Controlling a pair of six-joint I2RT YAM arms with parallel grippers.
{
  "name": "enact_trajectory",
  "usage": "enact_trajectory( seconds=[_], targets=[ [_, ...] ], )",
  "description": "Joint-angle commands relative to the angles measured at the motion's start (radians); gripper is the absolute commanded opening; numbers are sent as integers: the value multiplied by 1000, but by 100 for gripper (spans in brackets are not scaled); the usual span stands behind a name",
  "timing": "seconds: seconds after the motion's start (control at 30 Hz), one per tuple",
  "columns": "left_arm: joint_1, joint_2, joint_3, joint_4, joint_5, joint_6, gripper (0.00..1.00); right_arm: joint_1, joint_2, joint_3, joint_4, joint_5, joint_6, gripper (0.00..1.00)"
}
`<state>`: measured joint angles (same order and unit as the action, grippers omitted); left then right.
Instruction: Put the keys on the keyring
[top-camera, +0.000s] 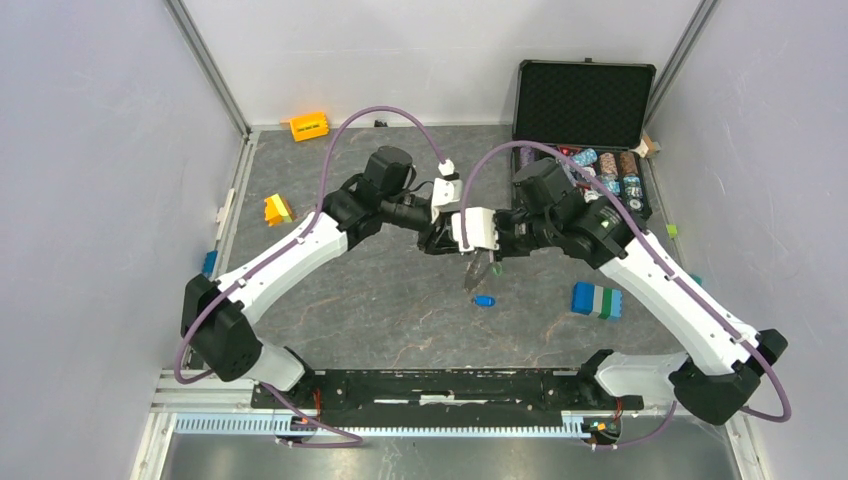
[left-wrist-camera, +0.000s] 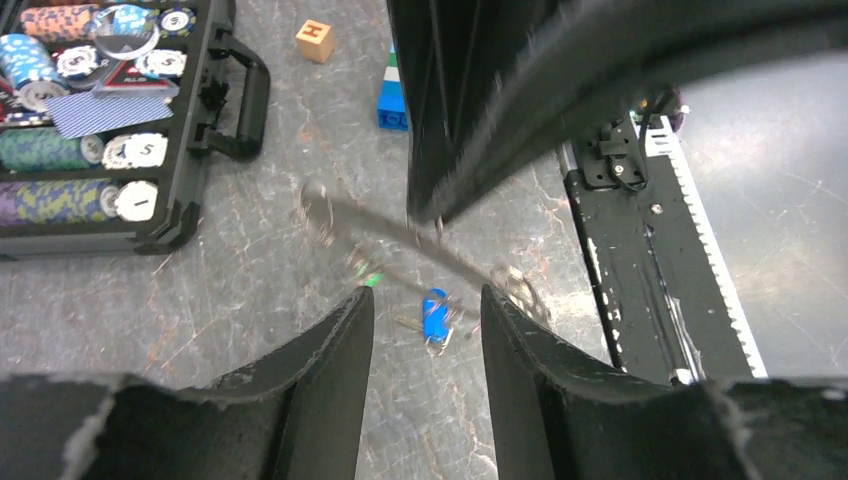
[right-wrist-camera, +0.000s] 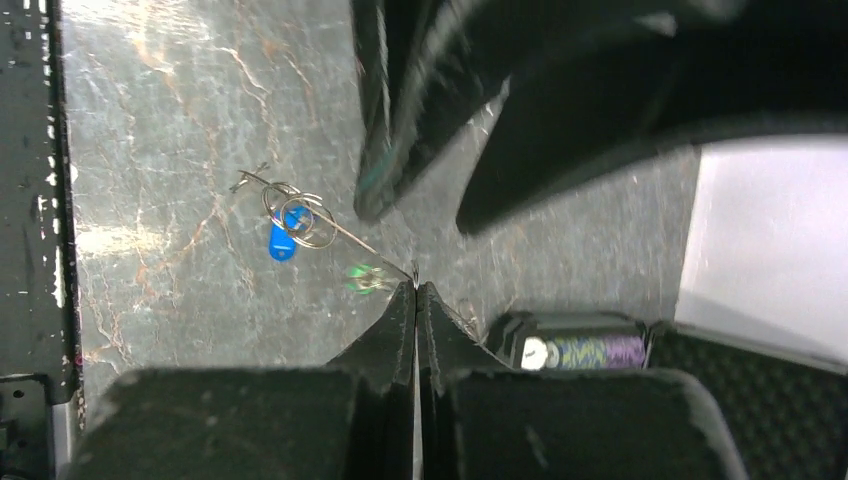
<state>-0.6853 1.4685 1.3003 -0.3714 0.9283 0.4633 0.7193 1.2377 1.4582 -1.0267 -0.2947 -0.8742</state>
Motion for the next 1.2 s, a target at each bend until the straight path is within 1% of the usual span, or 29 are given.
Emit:
enact_trajectory(
  seconds=[0.0,0.1,0.2,0.33,0.47,0.63,0.77,0.9,1.03,1.1,1.17],
  targets=[
    [-29,6,42,61,4,-88,51,29,-6,-27,88,-81,-55,0],
    [-34,-3,33,96,-1,-138,50,31,9,-12,63,-98,-59,0],
    [-40,-11,30,101,-9,-152,46,34,32,13,42,-91,-40,0],
    [-46,-31,-1,96,-11,-108,40,34,24,-4,74,-81,-9,0],
    [-48,-40,-14,62,-54,-32,30,34,10,-12,97,-88,23,0],
    [-48,-56,-28,29,-87,42,30,34,-9,-39,124,-75,54,0],
    [-48,-57,-32,35,-94,48,27,34,-20,-54,139,-70,71,0],
    [-48,-69,-34,19,-123,85,29,32,-26,-61,152,-54,89,0],
    [-48,-72,-46,25,-112,84,28,32,-23,-64,164,-55,102,0],
    [-49,-71,-51,42,-106,67,26,30,-19,-65,167,-58,106,0],
    [-50,-67,-50,45,-95,64,20,31,-17,-64,170,-58,111,0]
  ],
)
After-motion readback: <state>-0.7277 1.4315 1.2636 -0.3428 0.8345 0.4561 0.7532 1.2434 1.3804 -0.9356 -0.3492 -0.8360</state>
